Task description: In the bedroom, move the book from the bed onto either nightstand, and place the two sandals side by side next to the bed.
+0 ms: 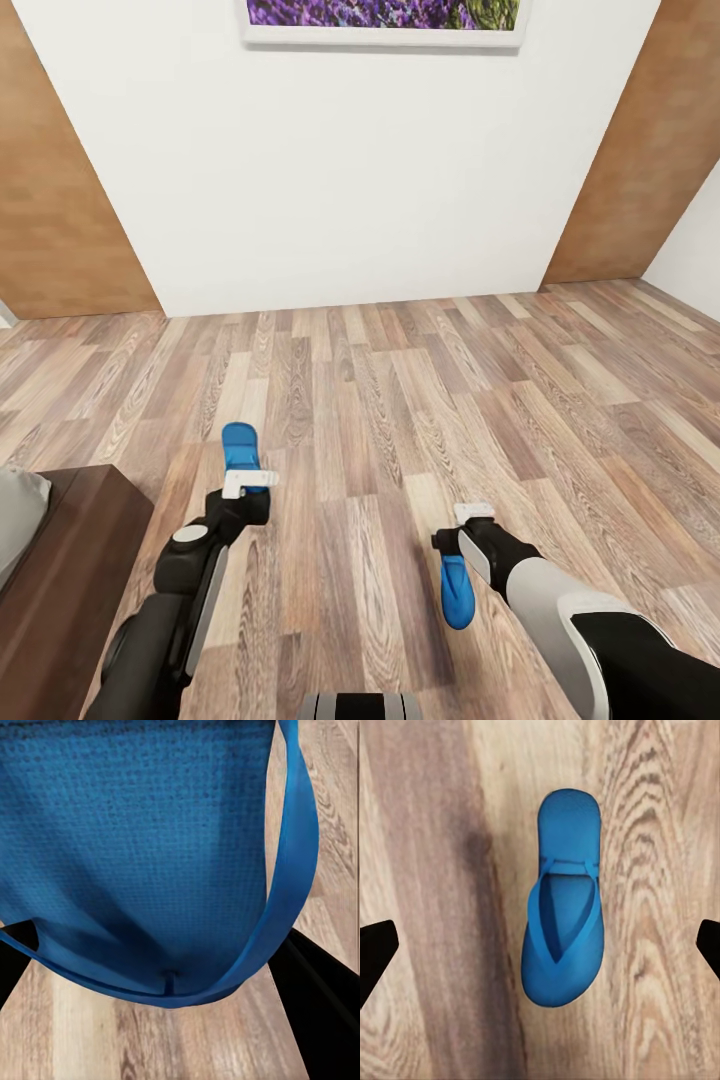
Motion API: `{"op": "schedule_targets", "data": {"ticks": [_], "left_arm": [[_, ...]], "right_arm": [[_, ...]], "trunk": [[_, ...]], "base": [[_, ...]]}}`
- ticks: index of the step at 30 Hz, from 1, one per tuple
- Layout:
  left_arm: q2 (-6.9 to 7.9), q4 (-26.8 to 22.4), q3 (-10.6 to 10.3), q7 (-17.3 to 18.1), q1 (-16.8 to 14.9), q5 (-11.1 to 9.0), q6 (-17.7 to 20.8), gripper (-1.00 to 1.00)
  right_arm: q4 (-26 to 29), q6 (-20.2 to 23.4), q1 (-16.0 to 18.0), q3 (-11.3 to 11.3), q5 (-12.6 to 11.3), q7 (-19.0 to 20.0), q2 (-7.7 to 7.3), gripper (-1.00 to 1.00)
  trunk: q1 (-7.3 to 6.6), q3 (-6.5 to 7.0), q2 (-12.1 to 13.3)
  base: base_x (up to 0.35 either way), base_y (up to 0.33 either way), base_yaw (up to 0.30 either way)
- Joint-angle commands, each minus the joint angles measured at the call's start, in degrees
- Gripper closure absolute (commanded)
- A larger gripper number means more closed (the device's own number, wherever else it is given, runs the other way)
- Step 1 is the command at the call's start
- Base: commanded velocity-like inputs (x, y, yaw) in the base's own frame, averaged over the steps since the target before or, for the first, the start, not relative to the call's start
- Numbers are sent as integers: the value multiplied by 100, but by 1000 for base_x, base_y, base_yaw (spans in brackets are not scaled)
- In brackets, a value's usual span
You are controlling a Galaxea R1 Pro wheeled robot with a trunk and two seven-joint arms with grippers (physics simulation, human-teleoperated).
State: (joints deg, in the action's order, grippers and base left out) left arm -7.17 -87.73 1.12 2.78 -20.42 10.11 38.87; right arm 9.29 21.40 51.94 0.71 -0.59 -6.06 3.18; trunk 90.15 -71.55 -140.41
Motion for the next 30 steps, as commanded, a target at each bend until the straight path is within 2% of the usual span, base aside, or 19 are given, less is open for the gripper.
{"op": "schedule_targets", "data": {"ticks": [1, 5, 7, 8, 10, 19, 27, 30], "left_arm": [[-6, -18, -10, 25, 4, 53, 23, 100], [-6, -52, -217, -203, 26, 49, 24, 100], [-4, -51, -440, -485, 30, 27, 30, 100], [-4, -46, -470, -520, 31, 20, 32, 100], [-4, -44, -476, -528, 31, 18, 33, 100], [-10, -43, -481, -533, 31, 18, 36, 100], [-12, -42, -481, -533, 31, 17, 42, 100], [-12, -42, -481, -534, 33, 17, 42, 100]], "right_arm": [[11, 37, 0, 8, -6, -22, 1, -100], [17, -45, 0, 8, -3, -19, -2, -100], [19, -219, 0, 8, -2, -11, -2, -100], [20, -248, 0, 8, -2, -10, -2, -100], [25, -260, 0, 8, -2, -5, -2, -100], [75, -351, 0, 8, 4, 16, -8, -100], [671, -282, 0, 8, 3, 1, -2, -100], [684, -283, 2, 8, 5, 10, -8, -100]], "trunk": [[-1, -4, -2], [43, -40, -82], [87, -76, -162], [109, -94, -202], [153, -130, -282], [176, -329, -295], [197, -507, -305], [204, -573, -309]], "base": [[0, 0, 0], [0, 0, 0], [0, 0, 0], [0, 0, 0], [0, 0, 0], [0, 0, 0], [0, 0, 0], [0, 0, 0]]}}
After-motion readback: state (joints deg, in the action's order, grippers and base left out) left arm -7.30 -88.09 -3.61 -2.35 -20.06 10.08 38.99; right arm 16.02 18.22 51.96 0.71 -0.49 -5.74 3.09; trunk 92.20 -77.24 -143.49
